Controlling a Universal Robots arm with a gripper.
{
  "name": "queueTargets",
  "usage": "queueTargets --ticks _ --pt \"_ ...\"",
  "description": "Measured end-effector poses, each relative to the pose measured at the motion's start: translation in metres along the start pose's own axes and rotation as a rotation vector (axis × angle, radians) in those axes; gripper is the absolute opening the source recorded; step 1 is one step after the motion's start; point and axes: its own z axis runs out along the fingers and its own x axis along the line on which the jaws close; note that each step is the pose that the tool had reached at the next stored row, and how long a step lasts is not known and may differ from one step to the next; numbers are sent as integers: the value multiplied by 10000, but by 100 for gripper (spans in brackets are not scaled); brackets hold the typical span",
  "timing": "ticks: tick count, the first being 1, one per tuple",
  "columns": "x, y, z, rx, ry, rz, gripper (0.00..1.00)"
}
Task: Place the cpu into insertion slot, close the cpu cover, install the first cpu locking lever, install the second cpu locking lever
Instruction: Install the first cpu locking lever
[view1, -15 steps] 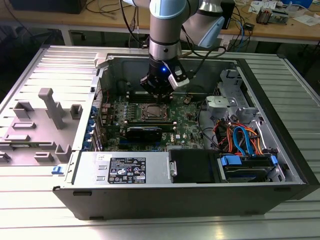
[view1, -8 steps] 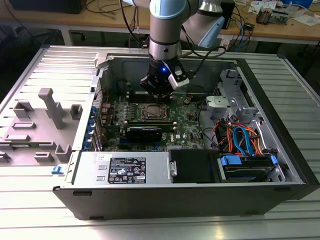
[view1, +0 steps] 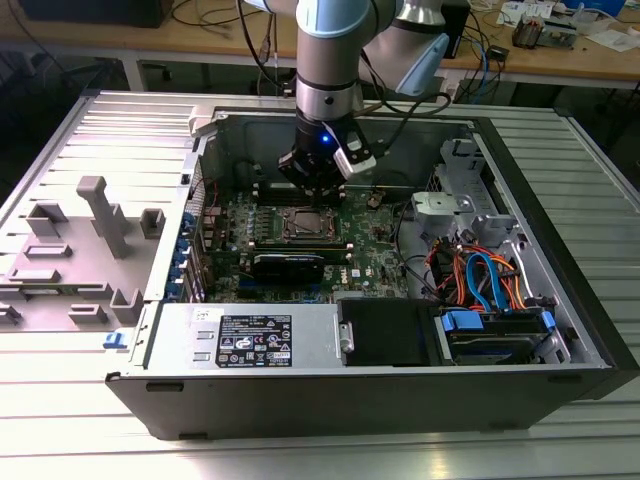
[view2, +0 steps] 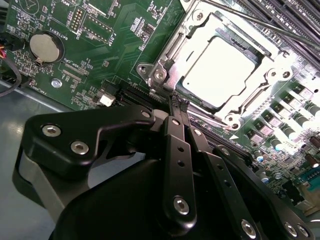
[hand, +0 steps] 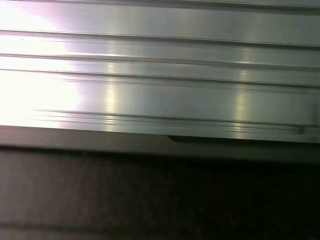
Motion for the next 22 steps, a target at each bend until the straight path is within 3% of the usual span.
queueTargets --ticks 22 --pt "-24 17 22 2 0 2 11"
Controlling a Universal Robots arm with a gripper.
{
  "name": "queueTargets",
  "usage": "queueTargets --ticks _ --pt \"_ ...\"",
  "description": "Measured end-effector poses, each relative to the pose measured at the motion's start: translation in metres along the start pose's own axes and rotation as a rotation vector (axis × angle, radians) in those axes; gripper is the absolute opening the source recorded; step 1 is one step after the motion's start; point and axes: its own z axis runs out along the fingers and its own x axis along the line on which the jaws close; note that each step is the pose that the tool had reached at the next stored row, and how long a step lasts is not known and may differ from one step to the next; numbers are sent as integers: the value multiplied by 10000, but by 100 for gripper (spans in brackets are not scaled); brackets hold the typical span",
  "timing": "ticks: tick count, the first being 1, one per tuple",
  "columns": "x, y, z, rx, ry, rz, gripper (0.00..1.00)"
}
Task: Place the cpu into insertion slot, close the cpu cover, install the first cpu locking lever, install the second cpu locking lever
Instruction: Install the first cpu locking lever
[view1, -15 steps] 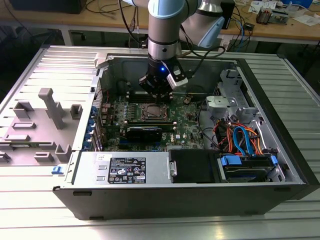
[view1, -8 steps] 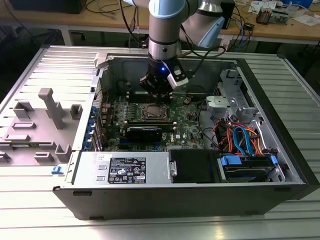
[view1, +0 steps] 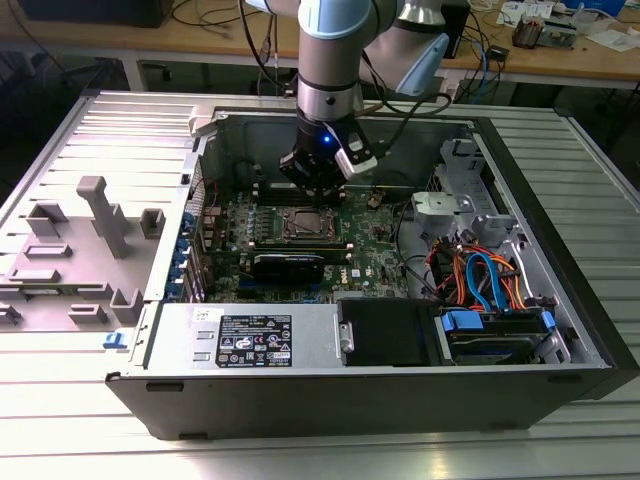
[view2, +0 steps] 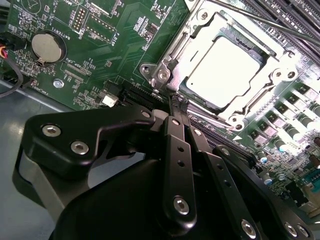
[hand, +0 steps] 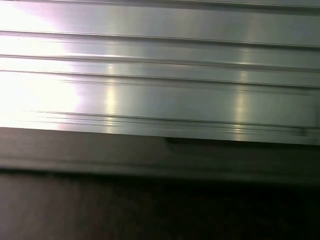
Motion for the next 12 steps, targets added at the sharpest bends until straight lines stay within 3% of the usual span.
queueTargets --ticks 12 --pt "-9 -2 -11 -2 -1 -2 11"
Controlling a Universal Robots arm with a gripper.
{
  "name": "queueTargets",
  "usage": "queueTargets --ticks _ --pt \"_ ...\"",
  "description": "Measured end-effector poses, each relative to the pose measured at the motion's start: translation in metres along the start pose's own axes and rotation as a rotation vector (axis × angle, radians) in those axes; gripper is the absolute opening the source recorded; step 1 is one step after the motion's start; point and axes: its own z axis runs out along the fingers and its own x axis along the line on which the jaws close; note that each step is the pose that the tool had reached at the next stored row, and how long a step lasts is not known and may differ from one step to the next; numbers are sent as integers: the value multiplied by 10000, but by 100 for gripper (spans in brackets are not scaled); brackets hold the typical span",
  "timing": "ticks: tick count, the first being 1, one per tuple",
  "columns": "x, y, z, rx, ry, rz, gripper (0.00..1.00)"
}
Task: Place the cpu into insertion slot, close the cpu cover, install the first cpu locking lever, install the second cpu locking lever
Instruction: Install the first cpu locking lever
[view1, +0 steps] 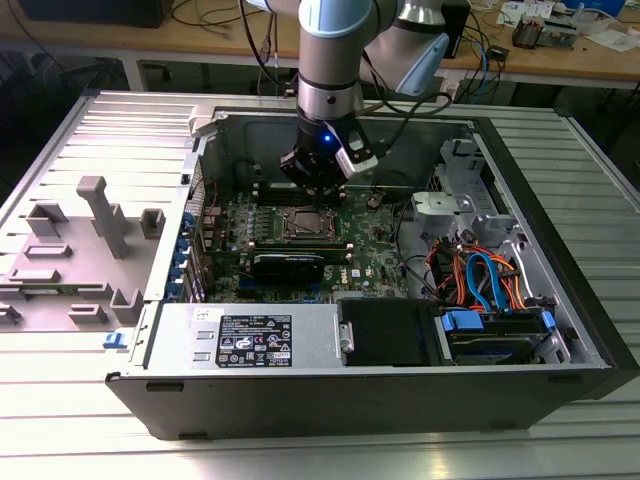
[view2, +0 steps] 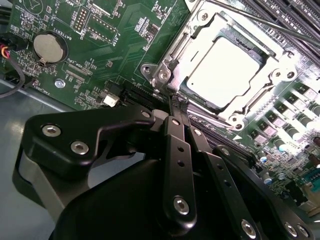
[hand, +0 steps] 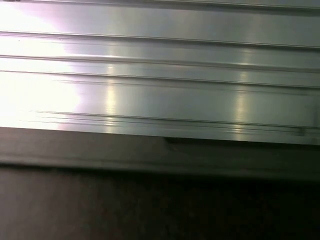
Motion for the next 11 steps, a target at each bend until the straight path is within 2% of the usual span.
queueTargets --ticks 11 --pt "-11 -31 25 1 0 0 11"
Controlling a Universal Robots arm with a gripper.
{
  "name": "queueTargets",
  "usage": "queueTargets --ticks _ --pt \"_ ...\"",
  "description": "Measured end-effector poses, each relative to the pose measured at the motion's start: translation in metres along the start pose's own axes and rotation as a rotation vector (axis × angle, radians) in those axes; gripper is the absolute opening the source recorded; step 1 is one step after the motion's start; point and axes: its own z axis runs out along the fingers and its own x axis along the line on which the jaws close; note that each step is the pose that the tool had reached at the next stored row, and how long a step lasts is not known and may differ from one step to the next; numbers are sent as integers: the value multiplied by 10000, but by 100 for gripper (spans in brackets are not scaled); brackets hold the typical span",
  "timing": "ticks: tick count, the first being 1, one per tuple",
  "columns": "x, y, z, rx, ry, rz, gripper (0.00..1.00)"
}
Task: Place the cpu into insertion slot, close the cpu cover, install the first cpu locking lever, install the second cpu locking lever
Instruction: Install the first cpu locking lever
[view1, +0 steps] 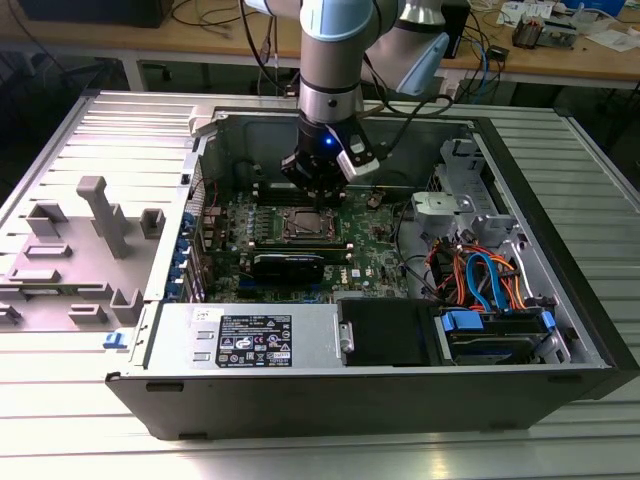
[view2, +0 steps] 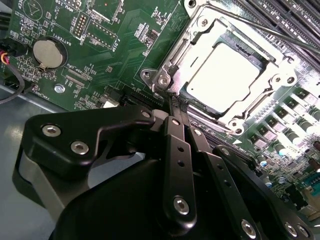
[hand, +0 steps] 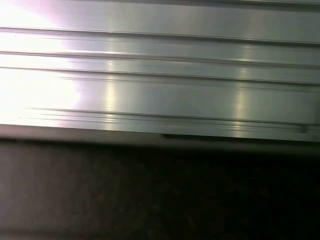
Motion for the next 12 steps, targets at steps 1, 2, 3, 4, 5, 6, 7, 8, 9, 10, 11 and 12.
queueTargets --ticks 1,2,3,4,5,6,7,8,9,10,11,12 --pt "0 -1 1 1 0 0 11" --pt "0 -1 3 2 1 0 11" --pt "0 0 7 1 0 0 11" --pt "0 1 12 -9 -2 0 11" --pt "0 1 14 -7 -1 0 11" --pt "0 1 16 -4 0 0 11" --pt "0 0 17 -2 0 0 11" --pt "0 0 17 -1 1 0 11" --pt "0 0 17 -1 1 0 11" --pt "0 0 18 -1 0 0 11" --pt "0 0 17 -1 0 0 11" --pt "0 0 17 -2 0 0 11"
